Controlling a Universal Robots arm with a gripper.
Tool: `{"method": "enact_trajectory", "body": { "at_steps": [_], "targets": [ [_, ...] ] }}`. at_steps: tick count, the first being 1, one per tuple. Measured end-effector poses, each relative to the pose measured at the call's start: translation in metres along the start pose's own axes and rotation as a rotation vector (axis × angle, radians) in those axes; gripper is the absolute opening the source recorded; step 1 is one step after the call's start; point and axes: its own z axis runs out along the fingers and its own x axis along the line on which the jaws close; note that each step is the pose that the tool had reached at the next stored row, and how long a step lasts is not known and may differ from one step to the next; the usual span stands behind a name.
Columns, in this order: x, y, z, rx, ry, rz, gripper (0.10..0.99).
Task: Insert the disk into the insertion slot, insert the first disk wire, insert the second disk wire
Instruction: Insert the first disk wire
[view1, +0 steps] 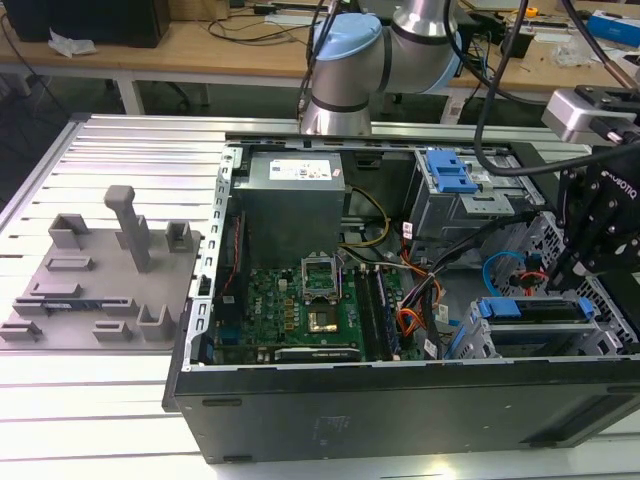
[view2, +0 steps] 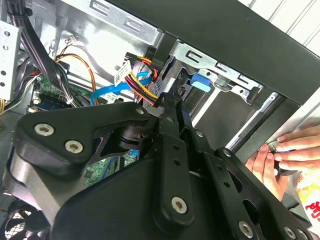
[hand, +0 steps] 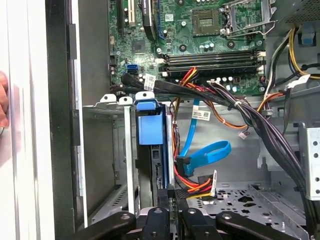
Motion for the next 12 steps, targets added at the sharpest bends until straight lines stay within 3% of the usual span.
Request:
{"method": "enact_trajectory", "body": {
  "at_steps": [12],
  "targets": [
    [0.0055,0.0003,0.0027,0.0,0.0001,0.0,0.165]
  ]
}}
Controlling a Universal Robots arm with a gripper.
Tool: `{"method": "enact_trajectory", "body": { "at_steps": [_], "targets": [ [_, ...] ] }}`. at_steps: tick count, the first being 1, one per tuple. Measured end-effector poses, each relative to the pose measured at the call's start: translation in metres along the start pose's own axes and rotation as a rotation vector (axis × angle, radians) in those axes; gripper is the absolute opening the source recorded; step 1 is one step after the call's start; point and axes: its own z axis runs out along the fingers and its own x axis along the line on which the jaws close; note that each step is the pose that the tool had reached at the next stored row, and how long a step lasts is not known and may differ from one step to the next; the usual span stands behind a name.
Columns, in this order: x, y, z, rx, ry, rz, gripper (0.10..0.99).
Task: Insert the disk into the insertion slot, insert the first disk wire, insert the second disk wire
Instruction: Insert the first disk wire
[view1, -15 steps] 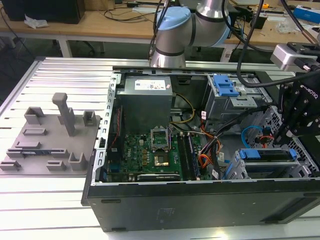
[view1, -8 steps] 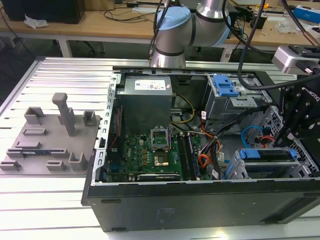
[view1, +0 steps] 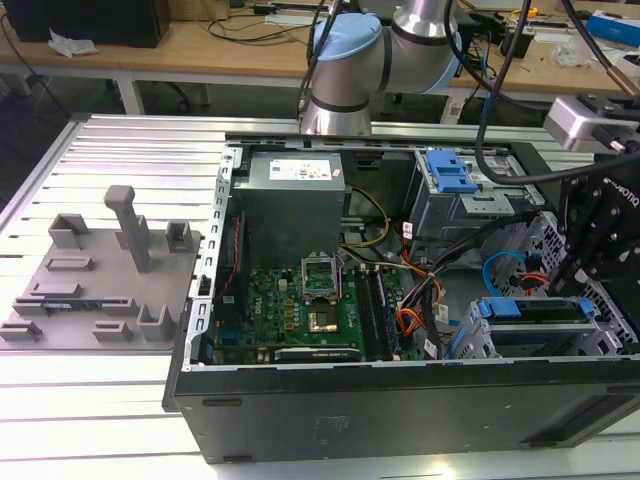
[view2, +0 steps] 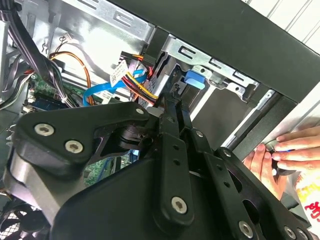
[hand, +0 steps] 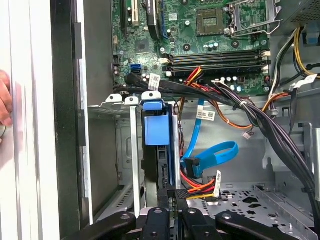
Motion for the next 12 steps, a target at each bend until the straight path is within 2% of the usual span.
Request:
{"method": "enact_trajectory", "body": {
  "at_steps": [12],
  "targets": [
    [0.0015,-0.0001,0.0011,0.0,-0.0001,0.0,0.165]
  ]
}}
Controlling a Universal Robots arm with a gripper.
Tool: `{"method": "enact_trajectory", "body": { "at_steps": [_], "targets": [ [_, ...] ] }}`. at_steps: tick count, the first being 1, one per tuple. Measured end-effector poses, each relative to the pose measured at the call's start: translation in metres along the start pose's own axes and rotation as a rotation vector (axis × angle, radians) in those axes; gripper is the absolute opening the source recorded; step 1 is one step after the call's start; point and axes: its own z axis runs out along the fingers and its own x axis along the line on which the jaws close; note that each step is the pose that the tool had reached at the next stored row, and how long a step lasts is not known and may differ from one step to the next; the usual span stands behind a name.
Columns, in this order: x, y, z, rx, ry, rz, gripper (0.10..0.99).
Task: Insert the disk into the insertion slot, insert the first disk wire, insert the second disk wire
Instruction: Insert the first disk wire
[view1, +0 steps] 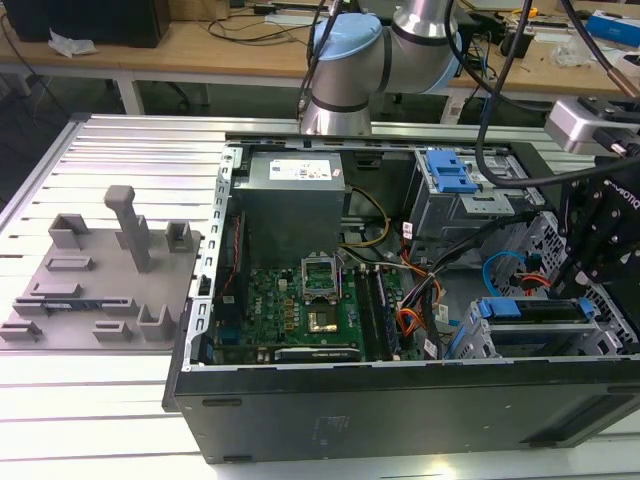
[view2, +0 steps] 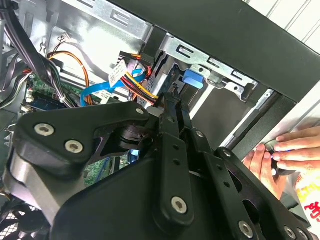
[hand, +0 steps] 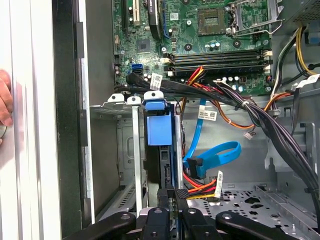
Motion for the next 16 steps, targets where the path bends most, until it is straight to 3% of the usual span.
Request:
{"method": "enact_trajectory", "body": {
  "at_steps": [16],
  "targets": [
    [0.0012,-0.0001,0.0026,0.0,0.0004,0.0,0.165]
  ]
}}
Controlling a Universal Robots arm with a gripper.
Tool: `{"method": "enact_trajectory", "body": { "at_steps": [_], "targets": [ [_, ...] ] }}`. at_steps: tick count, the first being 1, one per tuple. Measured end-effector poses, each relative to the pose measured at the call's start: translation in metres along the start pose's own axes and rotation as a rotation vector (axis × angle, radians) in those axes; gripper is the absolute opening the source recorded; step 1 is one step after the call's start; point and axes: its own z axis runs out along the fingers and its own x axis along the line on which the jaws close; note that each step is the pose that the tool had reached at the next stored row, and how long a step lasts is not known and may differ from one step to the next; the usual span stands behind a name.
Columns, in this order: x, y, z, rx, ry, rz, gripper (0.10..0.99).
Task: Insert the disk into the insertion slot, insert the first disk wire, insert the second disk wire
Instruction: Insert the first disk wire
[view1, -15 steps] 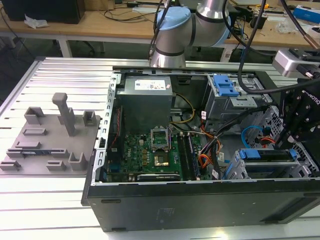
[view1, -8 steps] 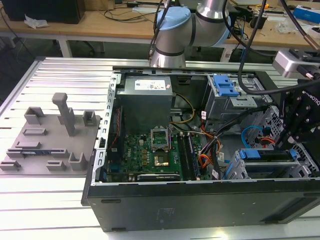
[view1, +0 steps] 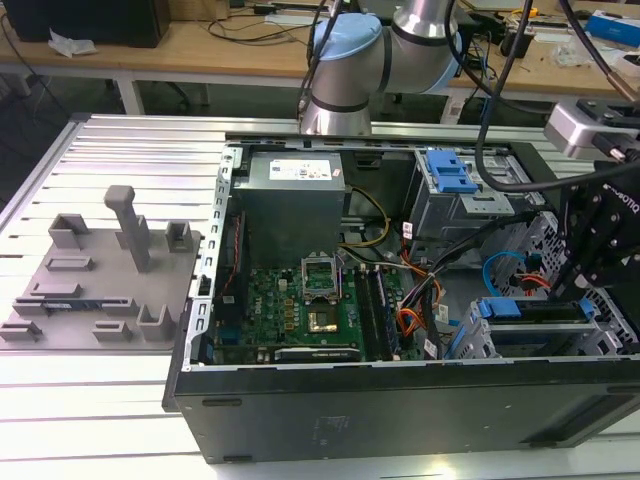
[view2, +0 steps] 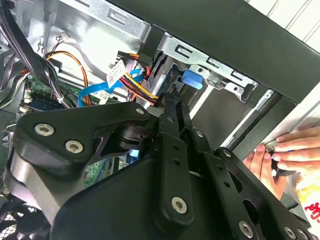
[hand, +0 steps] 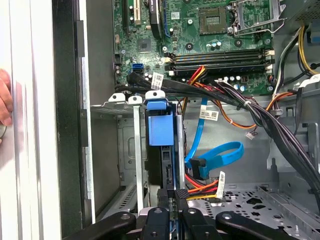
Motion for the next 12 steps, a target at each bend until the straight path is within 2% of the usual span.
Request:
{"method": "enact_trajectory", "body": {
  "at_steps": [12],
  "targets": [
    [-0.0004,-0.0004,0.0042,0.0,0.0,0.0,0.165]
  ]
}}
